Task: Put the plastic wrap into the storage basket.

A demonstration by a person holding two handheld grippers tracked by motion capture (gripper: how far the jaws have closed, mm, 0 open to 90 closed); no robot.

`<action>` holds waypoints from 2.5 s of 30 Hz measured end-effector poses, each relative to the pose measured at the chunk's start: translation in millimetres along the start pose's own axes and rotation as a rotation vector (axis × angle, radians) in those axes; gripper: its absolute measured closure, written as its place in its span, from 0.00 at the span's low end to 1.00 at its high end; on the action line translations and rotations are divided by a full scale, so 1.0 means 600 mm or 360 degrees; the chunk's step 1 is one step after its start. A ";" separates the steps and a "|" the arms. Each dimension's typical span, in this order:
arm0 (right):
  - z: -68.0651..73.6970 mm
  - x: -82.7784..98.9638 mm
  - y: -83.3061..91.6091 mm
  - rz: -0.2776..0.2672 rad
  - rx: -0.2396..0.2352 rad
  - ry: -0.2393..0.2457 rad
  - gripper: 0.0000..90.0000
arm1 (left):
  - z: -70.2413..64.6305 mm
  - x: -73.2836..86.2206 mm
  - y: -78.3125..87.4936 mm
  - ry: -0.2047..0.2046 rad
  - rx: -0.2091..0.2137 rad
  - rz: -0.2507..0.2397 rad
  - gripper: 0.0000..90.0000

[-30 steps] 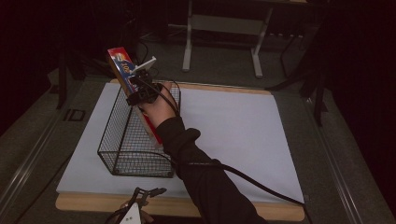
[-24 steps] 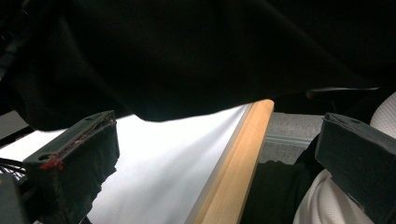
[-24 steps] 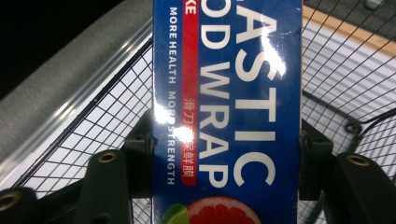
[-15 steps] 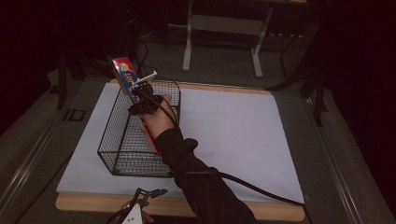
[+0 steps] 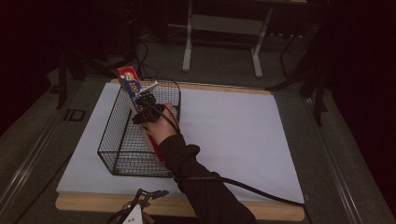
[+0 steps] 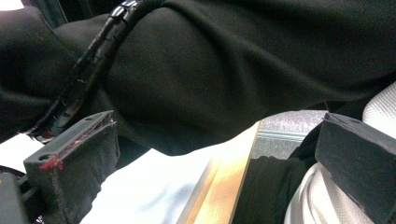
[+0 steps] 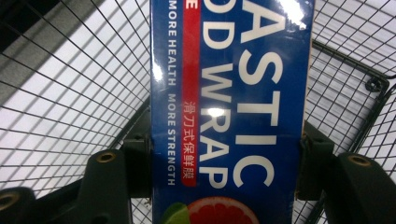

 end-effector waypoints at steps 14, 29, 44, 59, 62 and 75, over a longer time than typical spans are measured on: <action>-0.009 0.020 -0.023 0.0045 0.0032 0.0020 0.42 | -0.001 0.006 -0.004 -0.0004 0.0013 0.0039 0.00; -0.010 0.016 -0.020 0.0029 0.0030 0.0102 0.31 | -0.003 0.009 -0.007 -0.0001 0.0024 0.0061 0.00; -0.027 0.009 0.064 -0.0152 -0.0091 0.0328 0.14 | -0.002 0.013 -0.011 0.0009 0.0026 0.0078 0.00; -0.100 0.062 0.156 -0.0272 -0.0065 0.0322 0.15 | -0.001 0.014 -0.013 0.0024 0.0031 0.0081 0.00; -0.113 0.077 0.165 -0.0300 -0.0024 0.0328 0.15 | -0.001 0.015 -0.013 0.0022 0.0027 0.0082 0.00; -0.152 0.144 0.201 -0.0373 -0.0022 0.0310 0.15 | 0.001 0.016 -0.015 0.0020 0.0025 0.0091 0.00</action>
Point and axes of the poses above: each handheld gripper's, and its own axes: y roughly backward along the jaws, x roughly out of its underside, z roughly to its left, the point moved 9 cm from there along -y, roughly forward along the jaws, and after that the axes turned 9 degrees about y, right-handed, at the moved point
